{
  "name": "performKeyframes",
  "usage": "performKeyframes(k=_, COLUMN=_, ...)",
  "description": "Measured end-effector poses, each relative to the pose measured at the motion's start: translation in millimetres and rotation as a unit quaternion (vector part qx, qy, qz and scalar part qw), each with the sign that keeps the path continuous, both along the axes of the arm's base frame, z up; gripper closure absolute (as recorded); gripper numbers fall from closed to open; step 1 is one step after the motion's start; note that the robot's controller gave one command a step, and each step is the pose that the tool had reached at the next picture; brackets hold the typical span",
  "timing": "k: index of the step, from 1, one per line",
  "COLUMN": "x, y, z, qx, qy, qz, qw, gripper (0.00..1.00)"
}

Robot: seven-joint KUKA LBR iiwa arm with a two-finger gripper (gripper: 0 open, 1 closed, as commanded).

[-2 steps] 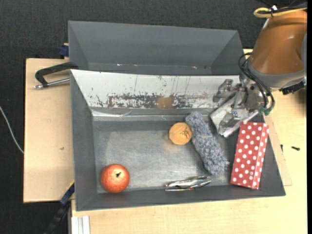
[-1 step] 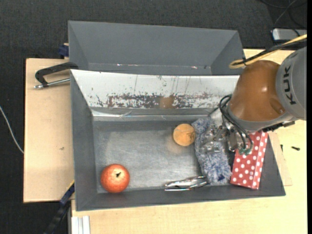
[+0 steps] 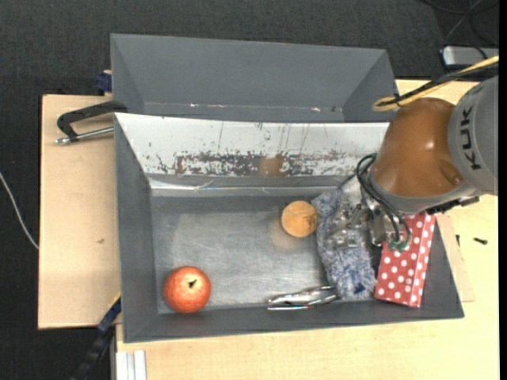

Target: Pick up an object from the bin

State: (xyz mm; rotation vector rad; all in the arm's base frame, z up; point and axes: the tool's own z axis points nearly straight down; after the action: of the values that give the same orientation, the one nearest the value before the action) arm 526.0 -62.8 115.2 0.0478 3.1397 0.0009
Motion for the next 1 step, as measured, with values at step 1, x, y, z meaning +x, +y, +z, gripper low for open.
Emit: performKeyframes(k=1, x=4.1, y=1.6, z=0.6, qx=0.0, qy=-0.0006, qz=0.049, qw=0.9988, gripper=1.0)
